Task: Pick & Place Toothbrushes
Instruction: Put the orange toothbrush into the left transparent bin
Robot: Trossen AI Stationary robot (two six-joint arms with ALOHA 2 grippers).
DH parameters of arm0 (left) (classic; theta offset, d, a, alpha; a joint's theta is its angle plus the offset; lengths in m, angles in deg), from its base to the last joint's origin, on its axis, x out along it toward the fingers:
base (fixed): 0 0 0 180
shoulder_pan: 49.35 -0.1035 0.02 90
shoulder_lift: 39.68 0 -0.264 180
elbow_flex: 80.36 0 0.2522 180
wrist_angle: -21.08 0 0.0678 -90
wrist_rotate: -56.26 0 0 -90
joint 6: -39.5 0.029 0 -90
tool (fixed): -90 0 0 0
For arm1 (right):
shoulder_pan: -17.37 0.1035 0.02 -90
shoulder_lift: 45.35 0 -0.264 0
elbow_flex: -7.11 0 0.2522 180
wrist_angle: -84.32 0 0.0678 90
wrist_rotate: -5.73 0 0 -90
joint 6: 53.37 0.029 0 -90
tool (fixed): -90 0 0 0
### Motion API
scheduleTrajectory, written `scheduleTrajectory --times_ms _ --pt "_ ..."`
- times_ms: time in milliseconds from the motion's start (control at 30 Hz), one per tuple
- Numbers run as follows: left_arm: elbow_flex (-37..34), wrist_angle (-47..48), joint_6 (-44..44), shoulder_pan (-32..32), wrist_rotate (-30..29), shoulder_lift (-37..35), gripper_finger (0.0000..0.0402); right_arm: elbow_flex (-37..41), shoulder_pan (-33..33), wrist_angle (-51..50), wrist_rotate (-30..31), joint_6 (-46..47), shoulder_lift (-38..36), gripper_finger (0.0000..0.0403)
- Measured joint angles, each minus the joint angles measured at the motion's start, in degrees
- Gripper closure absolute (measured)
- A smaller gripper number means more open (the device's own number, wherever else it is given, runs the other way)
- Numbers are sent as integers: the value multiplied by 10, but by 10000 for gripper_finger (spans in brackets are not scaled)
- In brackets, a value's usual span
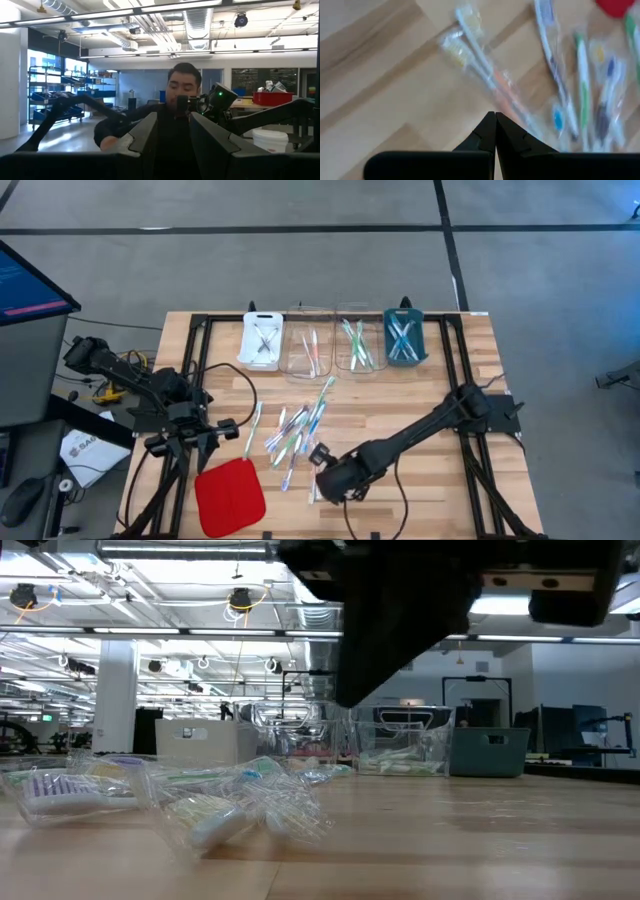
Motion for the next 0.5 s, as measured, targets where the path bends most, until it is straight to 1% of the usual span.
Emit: scheduleTrajectory --times_ms 67,167,233,300,400,500 --pt "0 0 3 0 0 0 293 -33 5 -40 1 -48 11 403" --pt "0 0 4 -4 -4 0 293 -79 17 -66 2 -111 22 403" --pt "0 -1 4 -12 -12 0 293 -94 26 -69 1 -131 23 403" --pt "0 -2 4 -22 -15 0 293 -97 34 -49 1 -139 22 403" --pt "0 0 3 -42 -15 0 293 -95 40 -50 0 -139 23 403" --pt "0 1 3 -59 -15 0 293 -95 35 -79 -1 -165 22 403"
